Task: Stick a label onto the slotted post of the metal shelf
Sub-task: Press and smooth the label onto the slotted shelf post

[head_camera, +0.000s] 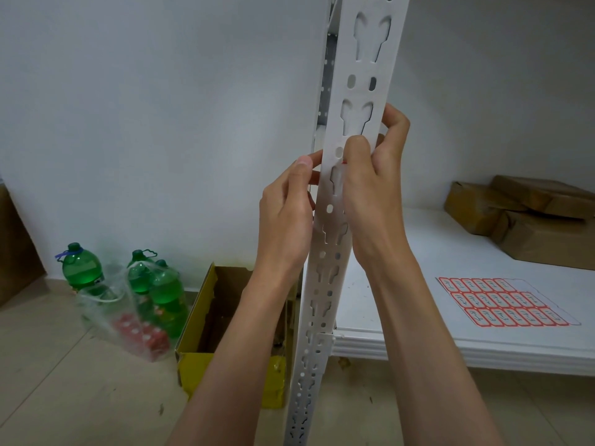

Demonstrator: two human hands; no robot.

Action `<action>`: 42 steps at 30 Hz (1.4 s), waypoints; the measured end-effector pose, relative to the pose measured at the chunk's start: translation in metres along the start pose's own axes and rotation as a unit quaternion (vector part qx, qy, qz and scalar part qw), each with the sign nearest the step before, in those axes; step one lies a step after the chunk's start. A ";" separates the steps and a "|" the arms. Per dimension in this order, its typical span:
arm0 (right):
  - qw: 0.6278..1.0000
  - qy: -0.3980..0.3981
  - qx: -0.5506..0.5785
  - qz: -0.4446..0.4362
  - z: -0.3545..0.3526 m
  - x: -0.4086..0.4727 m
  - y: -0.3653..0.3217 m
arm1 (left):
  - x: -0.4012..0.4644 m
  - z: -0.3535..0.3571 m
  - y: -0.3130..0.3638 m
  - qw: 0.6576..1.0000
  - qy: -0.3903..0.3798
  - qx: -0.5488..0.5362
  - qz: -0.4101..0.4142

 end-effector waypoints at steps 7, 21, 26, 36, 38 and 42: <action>1.000 -0.001 0.002 0.007 0.000 -0.001 -0.001 | -0.001 0.000 0.002 1.000 -0.002 0.003 0.001; 1.000 -0.003 0.013 0.013 -0.001 0.000 -0.005 | -0.002 0.000 0.004 1.000 -0.008 0.004 0.006; 1.000 -0.014 0.012 0.015 -0.001 -0.001 -0.007 | -0.001 0.000 0.002 1.000 -0.010 0.001 0.006; 1.000 -0.008 0.002 0.025 0.000 0.002 -0.004 | -0.001 -0.001 0.003 1.000 -0.004 0.009 0.005; 1.000 -0.007 0.006 0.025 0.000 0.001 -0.003 | -0.001 0.000 0.003 1.000 -0.004 0.009 0.006; 1.000 -0.002 0.014 0.022 -0.002 0.000 -0.002 | -0.001 -0.001 0.003 1.000 -0.009 0.004 0.008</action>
Point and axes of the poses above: each hand's wrist, its own x-axis towards the middle knuckle, its own z-axis out of the palm, y = z × x, the point moved 4 cm from there along x, towards the middle knuckle, and after that the axes turned 1 degree about -y, right-handed, at the moved point
